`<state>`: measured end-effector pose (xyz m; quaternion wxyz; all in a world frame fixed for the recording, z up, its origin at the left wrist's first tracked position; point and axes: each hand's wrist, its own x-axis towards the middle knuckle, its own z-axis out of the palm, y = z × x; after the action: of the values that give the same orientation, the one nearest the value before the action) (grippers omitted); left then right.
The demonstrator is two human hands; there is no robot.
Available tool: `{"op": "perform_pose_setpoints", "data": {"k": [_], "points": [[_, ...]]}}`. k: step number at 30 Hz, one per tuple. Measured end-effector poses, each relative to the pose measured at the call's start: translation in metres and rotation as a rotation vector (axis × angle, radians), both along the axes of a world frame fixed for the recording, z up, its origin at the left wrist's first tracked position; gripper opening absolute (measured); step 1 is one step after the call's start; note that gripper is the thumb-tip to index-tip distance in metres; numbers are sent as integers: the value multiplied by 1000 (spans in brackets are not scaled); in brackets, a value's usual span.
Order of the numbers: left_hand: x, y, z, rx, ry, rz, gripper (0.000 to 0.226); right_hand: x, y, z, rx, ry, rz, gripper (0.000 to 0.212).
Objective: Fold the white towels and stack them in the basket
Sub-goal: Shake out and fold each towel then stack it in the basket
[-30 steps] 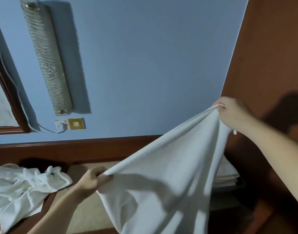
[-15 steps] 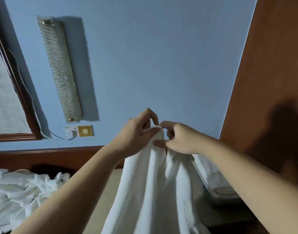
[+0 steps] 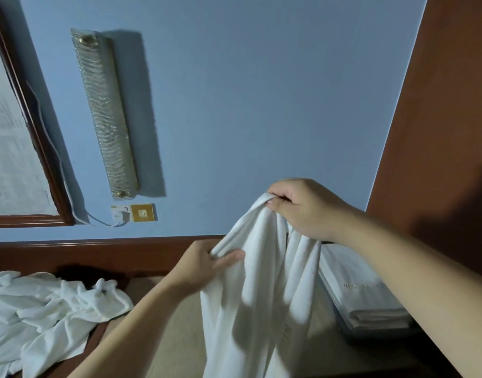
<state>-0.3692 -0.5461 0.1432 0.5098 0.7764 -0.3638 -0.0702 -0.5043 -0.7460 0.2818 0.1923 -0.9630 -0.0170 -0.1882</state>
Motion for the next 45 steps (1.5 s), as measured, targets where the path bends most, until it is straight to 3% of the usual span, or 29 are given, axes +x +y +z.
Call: {"op": "perform_pose_setpoints", "data": {"k": [1, 3, 5, 9, 12, 15, 19, 21, 22, 23, 24, 26, 27, 29, 32, 36, 40, 45], "points": [[-1, 3, -8, -36, 54, -23, 28, -2, -4, 4, -14, -32, -6, 38], [3, 8, -29, -49, 77, -20, 39, -8, -15, 10, -27, -85, -32, 35], [4, 15, -43, -20, 80, 24, 34, -13, -31, 15, -22, -154, -78, 35], [17, 33, -69, -65, 279, -16, 58, -20, -79, 12, 74, -221, -201, 36], [24, 47, -64, -90, 343, 27, 32, -28, -110, 2, 137, -192, -315, 41], [27, 44, -44, 65, 62, 154, 14, -32, -129, -16, 52, -93, -456, 40], [21, 19, 9, 78, -225, 240, 23, -30, -110, -38, -93, 172, -429, 23], [6, -3, 41, 58, -344, 141, 23, -25, -77, -40, -67, 255, -299, 69], [-4, -15, 57, 58, -419, 94, 24, -21, -57, -41, -48, 293, -268, 85], [-14, -27, 71, 67, -495, 72, 24, -16, -41, -39, -12, 316, -223, 88], [-22, -36, 84, 70, -562, 78, 27, -7, -34, -41, 32, 322, -185, 76], [-24, -45, 99, 43, -663, 120, 42, 4, -28, -39, 83, 247, -114, 31], [-20, -45, 102, 26, -705, 141, 50, 5, -30, -35, 110, 220, -94, 21], [-11, -39, 99, -13, -741, 154, 58, 5, -35, -28, 128, 230, -74, 23], [2, -32, 82, -10, -717, 115, 53, 5, -35, -24, 42, 195, -75, 27], [29, -20, 46, 178, -594, 143, 40, 2, -36, -6, 40, 29, -74, 35], [48, 10, -1, 201, -225, 134, 25, -6, -57, 6, 55, -23, -141, 31], [58, 34, -31, 182, -120, 244, 42, -12, -101, -10, 85, -24, -283, 31]]}}
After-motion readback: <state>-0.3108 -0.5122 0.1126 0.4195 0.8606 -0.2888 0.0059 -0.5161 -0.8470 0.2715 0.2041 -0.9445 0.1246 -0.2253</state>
